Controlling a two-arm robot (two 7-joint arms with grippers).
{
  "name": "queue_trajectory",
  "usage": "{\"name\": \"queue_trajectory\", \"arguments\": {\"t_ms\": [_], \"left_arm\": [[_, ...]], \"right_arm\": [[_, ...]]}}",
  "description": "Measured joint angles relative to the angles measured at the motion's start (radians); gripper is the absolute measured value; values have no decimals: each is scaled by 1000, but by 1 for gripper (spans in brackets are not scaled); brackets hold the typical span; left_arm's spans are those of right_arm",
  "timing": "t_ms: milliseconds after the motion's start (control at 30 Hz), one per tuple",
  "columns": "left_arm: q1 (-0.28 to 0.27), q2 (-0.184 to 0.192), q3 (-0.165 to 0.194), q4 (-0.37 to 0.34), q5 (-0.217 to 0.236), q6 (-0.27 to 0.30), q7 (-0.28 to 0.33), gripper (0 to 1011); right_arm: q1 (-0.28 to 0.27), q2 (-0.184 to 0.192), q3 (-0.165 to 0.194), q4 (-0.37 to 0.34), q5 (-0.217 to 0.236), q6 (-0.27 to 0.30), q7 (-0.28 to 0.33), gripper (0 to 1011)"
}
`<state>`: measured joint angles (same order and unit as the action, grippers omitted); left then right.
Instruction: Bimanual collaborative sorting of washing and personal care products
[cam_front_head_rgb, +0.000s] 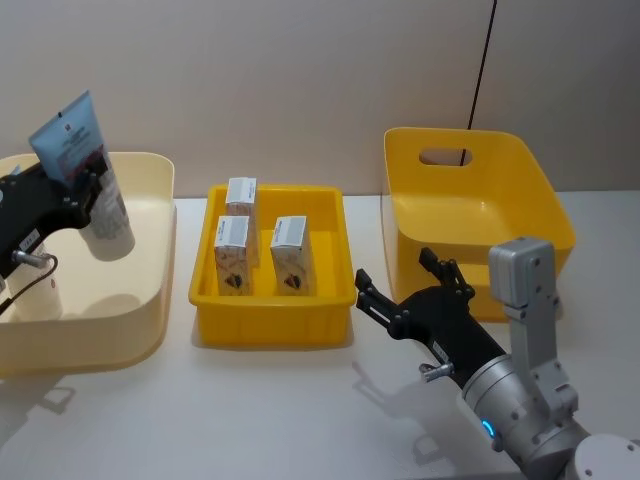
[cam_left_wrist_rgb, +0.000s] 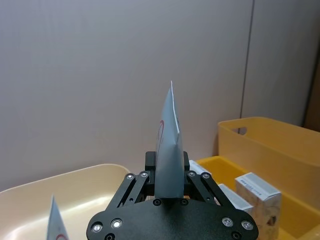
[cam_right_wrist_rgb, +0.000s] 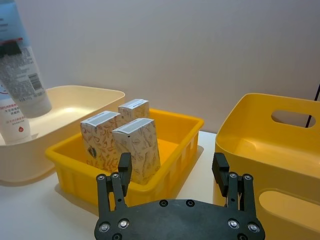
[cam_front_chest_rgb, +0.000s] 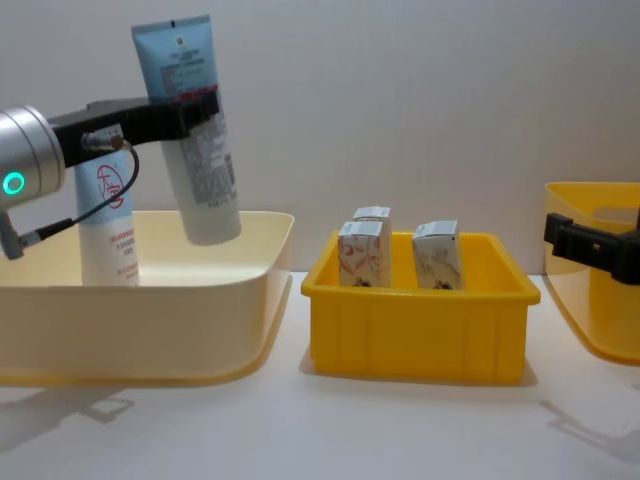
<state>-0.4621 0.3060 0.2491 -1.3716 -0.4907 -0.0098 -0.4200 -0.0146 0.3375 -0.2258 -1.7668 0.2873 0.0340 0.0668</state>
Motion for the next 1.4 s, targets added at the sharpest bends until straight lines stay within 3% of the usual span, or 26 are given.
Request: {"name": "queue_trajectory", "arguments": {"t_ms": [333,800,1400], "left_arm": [[-3,19,12,-30,-69,12,-111,256],[-15,2,76,-31,-141,37,-242,256],[-19,-24,124,-20,-170,31,-289,256]], "right_arm": [[0,0,0,0,0,0,0,1001],[0,0,0,0,0,0,0,1001],[0,1,1,-1,3,0,7,1001]]}}
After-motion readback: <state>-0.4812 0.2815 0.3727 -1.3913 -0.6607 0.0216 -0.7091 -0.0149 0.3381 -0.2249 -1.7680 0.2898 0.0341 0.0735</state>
